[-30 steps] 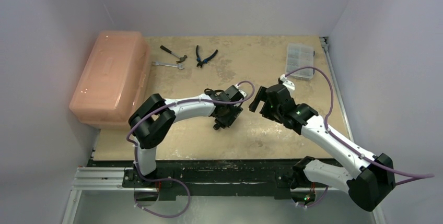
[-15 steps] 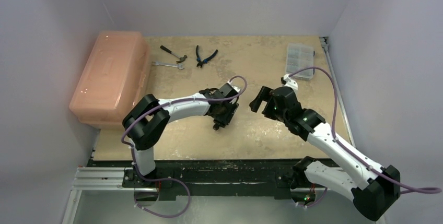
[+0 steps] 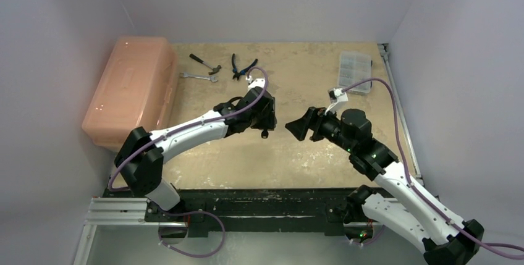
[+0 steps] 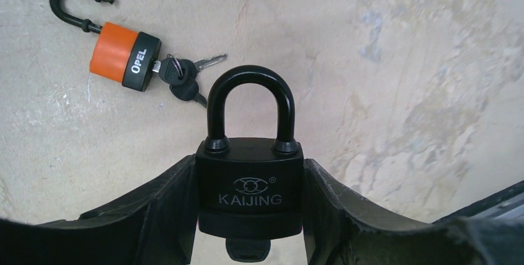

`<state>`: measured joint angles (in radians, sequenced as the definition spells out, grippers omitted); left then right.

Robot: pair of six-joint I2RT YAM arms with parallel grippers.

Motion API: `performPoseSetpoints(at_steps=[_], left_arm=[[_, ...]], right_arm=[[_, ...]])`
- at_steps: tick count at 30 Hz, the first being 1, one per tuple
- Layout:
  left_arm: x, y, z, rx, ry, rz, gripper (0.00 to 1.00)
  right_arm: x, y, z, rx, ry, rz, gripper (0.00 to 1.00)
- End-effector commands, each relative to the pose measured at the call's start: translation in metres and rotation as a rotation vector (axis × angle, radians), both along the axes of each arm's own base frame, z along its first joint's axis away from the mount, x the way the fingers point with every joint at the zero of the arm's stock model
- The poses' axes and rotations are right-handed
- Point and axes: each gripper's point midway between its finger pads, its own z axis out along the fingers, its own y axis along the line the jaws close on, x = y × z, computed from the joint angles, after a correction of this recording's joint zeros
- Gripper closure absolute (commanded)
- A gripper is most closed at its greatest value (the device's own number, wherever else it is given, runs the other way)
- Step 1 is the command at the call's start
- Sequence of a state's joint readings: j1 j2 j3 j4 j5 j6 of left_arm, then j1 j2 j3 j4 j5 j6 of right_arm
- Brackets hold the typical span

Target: Unlock with the key

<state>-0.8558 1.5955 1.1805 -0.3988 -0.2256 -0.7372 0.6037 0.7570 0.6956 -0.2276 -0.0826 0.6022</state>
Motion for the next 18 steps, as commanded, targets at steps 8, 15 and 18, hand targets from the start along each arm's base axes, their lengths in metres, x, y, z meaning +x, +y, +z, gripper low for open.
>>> performPoseSetpoints(at_steps=[8,15,18], left_arm=[[0.020,-0.001,0.111,-0.351,-0.191,0.199,1.00],[0.015,0.003,0.138,-0.457,-0.215,0.233,1.00],[0.013,0.004,0.143,-0.485,-0.208,0.240,1.00]], right_arm=[[-0.031,0.047,0.036,0.171,-0.192,0.326,0.31],[-0.025,0.061,0.024,0.164,-0.173,0.318,0.45],[-0.021,0.067,0.025,0.167,-0.185,0.302,0.46]])
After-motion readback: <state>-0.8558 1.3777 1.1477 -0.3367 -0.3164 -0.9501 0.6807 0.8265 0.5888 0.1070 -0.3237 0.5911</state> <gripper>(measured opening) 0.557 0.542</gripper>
